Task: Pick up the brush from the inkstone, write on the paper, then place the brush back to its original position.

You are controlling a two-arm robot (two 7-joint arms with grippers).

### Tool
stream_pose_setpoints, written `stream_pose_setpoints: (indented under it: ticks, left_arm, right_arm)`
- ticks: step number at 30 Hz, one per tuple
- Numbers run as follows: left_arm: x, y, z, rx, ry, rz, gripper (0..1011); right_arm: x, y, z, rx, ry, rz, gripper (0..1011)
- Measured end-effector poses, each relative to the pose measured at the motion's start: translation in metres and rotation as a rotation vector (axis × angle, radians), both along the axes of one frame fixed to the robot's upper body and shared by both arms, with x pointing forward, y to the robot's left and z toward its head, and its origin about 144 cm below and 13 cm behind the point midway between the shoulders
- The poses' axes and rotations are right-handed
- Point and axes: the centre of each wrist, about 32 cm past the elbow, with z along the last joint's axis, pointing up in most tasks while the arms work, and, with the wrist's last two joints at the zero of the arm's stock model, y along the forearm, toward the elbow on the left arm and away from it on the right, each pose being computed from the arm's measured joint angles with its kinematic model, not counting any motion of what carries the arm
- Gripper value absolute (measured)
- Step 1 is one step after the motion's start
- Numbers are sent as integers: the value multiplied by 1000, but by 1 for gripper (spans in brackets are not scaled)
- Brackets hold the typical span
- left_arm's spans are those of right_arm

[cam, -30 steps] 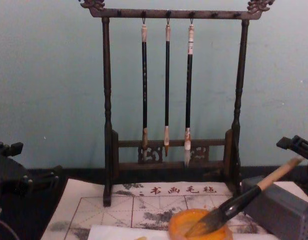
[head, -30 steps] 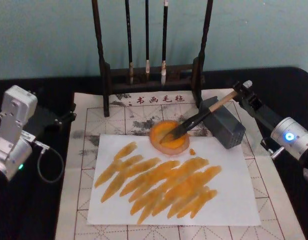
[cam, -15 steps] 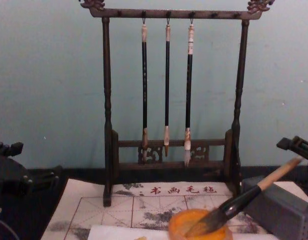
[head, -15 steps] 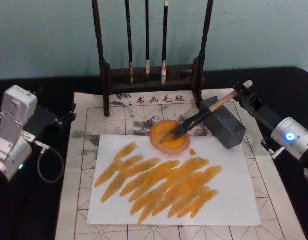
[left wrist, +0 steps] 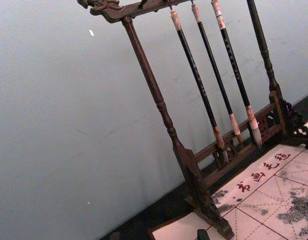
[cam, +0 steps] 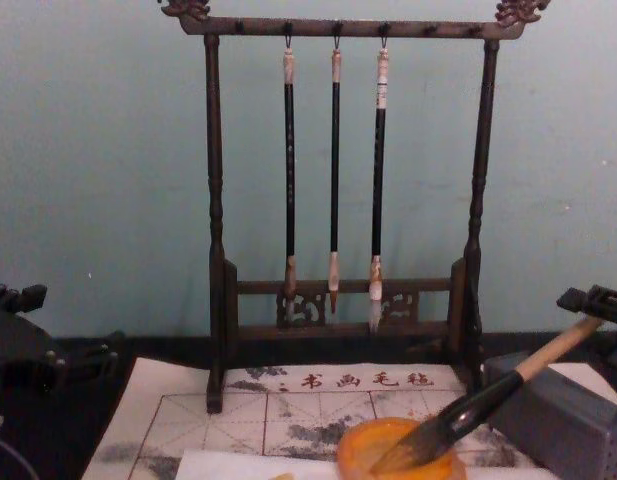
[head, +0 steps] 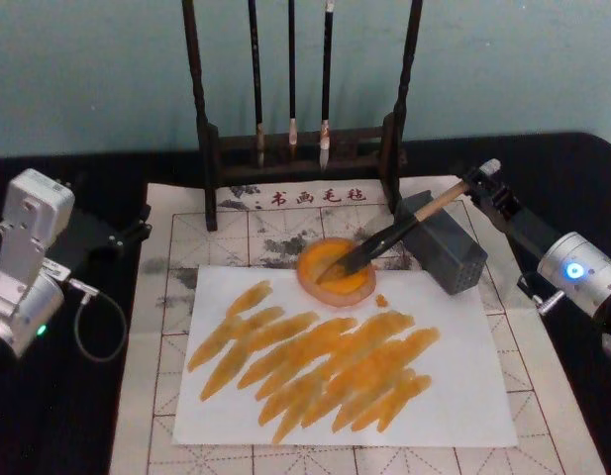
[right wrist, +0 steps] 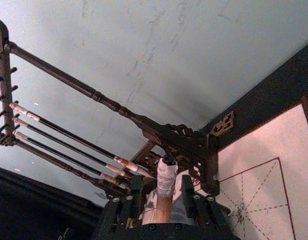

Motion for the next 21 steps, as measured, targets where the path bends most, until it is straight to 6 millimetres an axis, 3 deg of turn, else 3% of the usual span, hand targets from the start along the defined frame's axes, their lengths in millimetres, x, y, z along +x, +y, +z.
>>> stream_pose_setpoints:
  ticks: [13,21]
  left_arm:
    - [0,0,0,0,0,0,1001]
    - [0,0,0,0,0,0,1001]
  right_arm:
    - [0,0,0,0,0,0,182]
    - [0,0,0,0,0,0,182]
